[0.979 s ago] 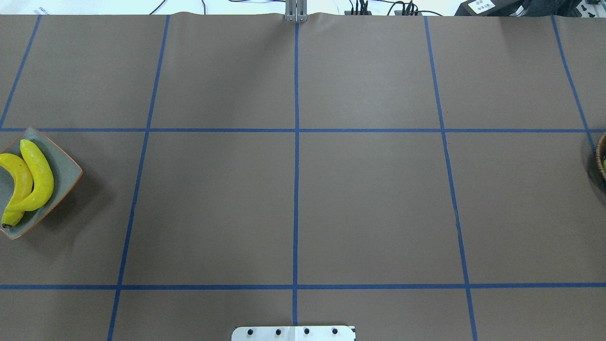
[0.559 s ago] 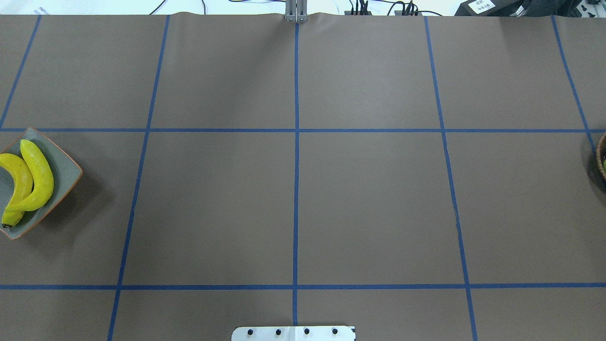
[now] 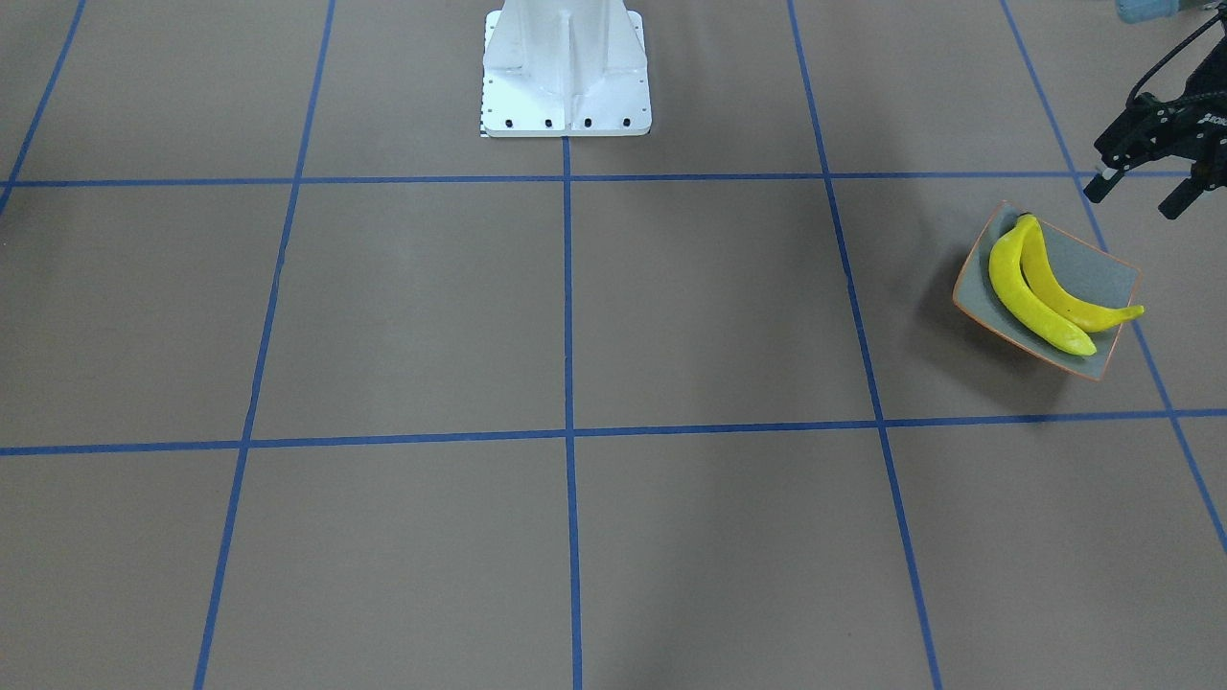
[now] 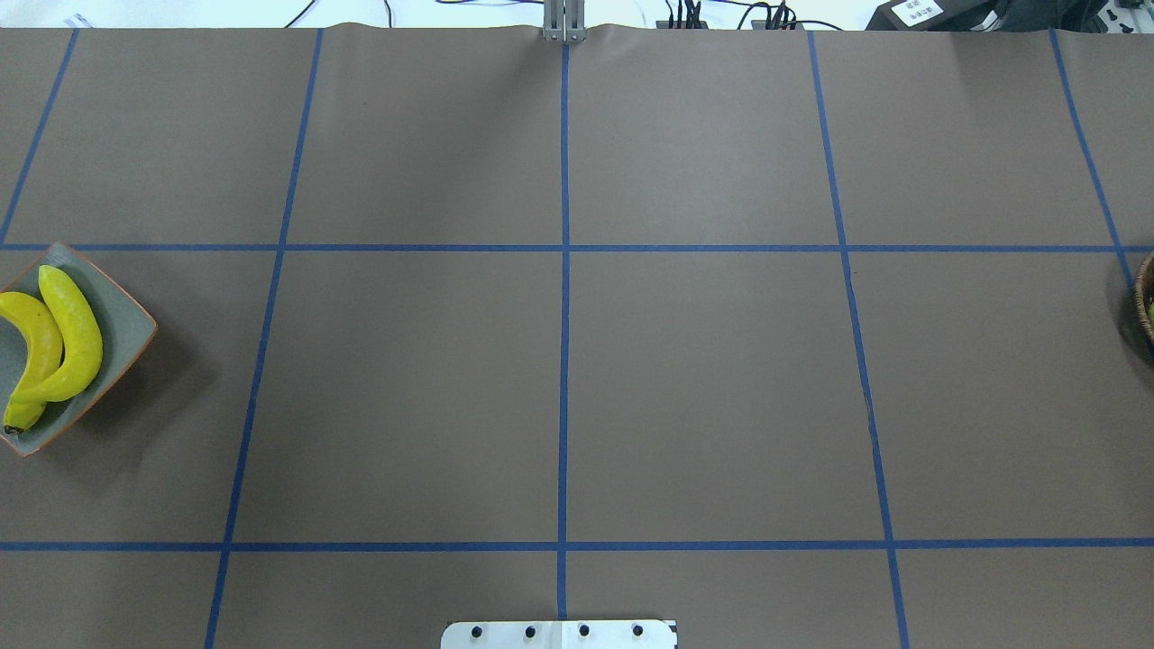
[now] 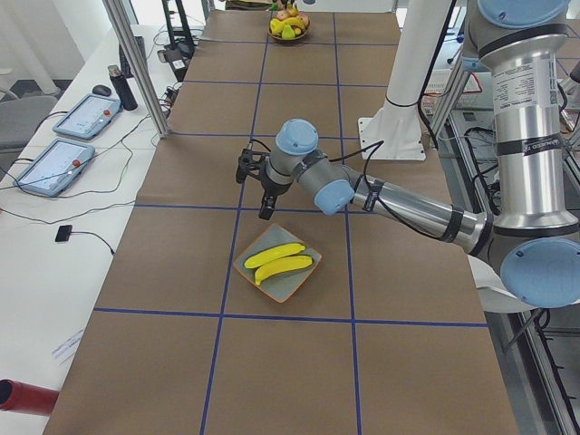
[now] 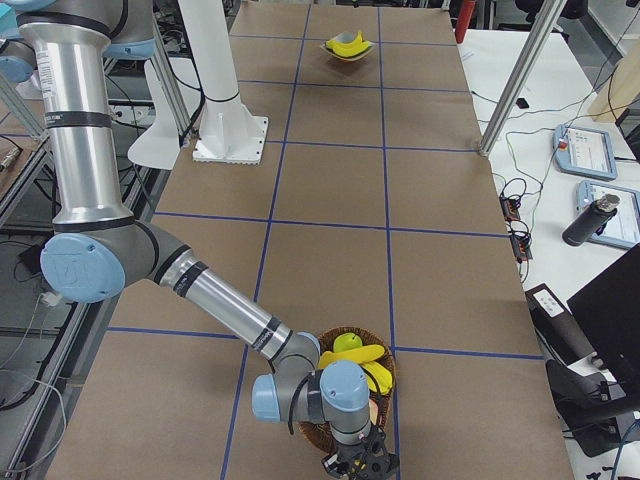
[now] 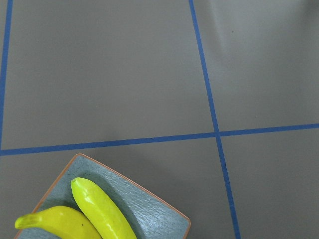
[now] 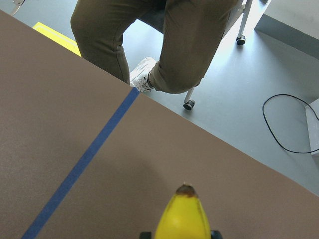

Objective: Transfer all bananas from basket to plate

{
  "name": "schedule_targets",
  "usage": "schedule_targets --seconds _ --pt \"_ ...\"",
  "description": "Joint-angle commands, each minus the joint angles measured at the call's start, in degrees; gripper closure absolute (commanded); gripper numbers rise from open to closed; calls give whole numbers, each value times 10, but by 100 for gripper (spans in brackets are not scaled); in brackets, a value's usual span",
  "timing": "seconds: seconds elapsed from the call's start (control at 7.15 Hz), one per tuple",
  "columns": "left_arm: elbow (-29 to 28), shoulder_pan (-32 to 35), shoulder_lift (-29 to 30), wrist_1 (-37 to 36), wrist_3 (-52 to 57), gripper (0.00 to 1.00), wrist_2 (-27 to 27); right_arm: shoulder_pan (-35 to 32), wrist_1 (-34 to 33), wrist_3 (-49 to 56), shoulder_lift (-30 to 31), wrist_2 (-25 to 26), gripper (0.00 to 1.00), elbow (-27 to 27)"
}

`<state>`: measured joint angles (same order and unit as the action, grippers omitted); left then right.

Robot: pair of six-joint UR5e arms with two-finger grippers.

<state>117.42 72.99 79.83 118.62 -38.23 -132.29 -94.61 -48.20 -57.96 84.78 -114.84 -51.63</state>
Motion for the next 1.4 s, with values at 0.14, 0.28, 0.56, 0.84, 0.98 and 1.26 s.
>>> schedule_targets --seconds 0.14,0.28,0.56,0.84,0.98,1.26 --pt "0 0 -4 -1 -1 0 -1 -11 -2 39 4 1 100 -47" --pt "0 0 -4 -1 -1 0 -5 -24 -7 41 2 1 100 -76" --pt "0 -2 1 -1 -1 0 -2 -29 -8 40 -2 3 100 -133" --pt "5 -6 9 43 -4 0 -4 -22 -8 40 -13 16 100 -213" --pt "0 -7 9 80 -10 0 -7 5 -9 40 -14 12 100 -252" --pt "-15 -11 59 102 -13 0 -9 59 -8 39 -53 6 100 -291"
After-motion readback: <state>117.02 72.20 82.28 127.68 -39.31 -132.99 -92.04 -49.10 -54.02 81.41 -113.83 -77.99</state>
